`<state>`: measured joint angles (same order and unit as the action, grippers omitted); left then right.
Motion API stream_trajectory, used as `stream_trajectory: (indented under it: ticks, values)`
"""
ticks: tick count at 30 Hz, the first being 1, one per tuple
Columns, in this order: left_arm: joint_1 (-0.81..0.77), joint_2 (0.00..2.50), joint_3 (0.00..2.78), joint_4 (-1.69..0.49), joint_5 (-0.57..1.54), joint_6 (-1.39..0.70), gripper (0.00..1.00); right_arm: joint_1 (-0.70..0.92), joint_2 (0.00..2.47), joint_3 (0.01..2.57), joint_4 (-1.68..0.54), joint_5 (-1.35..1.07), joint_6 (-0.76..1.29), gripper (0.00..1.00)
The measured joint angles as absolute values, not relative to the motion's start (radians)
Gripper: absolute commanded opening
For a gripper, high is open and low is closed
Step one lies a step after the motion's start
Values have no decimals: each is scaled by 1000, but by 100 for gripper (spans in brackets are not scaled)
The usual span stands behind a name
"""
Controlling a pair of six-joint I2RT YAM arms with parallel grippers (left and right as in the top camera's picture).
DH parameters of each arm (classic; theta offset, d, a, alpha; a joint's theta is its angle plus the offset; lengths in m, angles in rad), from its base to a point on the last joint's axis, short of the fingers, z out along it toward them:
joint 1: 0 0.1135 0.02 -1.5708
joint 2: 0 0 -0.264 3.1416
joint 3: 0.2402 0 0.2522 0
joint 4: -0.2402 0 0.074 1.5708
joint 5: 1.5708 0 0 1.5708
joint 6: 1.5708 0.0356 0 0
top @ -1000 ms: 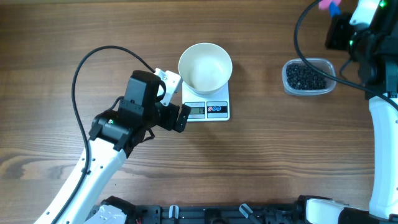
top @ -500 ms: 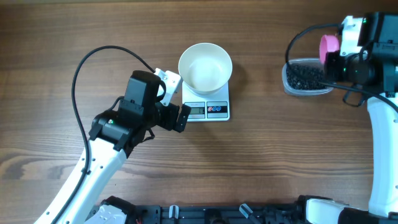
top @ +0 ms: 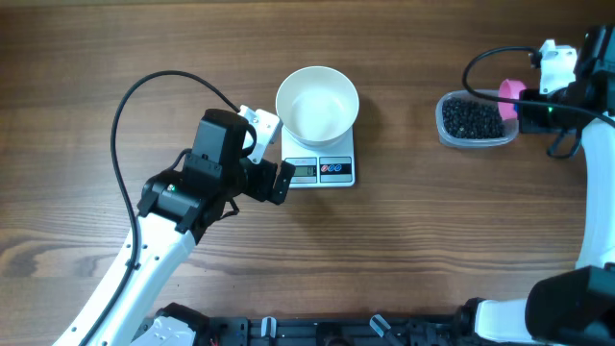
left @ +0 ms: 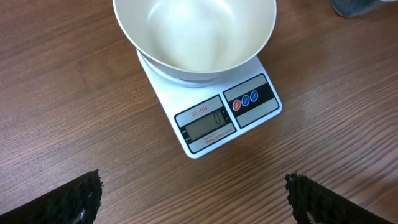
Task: Scoop item into bowl and weigh 150g on scale
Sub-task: 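Lower the pink scoop into the bean tub with the right gripper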
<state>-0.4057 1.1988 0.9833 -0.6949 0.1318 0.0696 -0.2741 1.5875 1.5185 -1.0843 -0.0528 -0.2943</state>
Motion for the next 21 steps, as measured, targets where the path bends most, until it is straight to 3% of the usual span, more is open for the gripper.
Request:
stream_trajectory:
  ticks: [21]
  values:
    - [-406, 1199, 983, -695, 132, 70, 100, -274, 1691, 1426, -1038, -102, -290, 4]
